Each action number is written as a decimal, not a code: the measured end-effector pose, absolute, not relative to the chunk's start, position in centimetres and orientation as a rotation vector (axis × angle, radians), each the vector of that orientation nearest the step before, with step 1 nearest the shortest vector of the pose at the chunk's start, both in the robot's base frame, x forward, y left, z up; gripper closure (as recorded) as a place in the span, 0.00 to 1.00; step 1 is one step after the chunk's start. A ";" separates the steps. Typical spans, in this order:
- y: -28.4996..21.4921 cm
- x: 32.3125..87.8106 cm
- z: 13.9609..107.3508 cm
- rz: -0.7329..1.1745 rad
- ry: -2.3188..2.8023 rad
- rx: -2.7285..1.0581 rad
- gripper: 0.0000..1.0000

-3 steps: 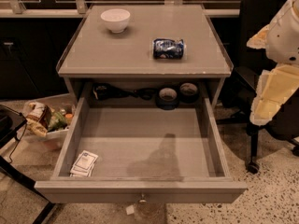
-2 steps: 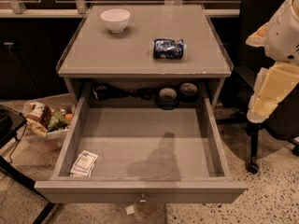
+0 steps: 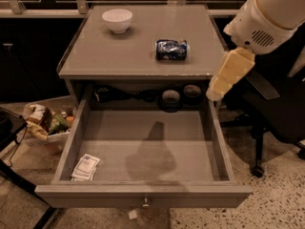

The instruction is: Place pepsi can into top drawer

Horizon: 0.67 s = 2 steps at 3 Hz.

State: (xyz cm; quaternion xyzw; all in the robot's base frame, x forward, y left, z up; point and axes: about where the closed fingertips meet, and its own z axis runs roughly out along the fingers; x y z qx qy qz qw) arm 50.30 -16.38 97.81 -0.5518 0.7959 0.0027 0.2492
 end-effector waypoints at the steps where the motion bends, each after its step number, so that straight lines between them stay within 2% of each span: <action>1: -13.1 55.6 97.2 0.034 2.186 -1.362 0.00; 2: -11.9 61.3 95.6 0.044 2.261 -1.173 0.00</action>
Offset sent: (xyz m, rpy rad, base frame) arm 0.1835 0.0526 -0.0450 0.2705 0.0307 -0.5700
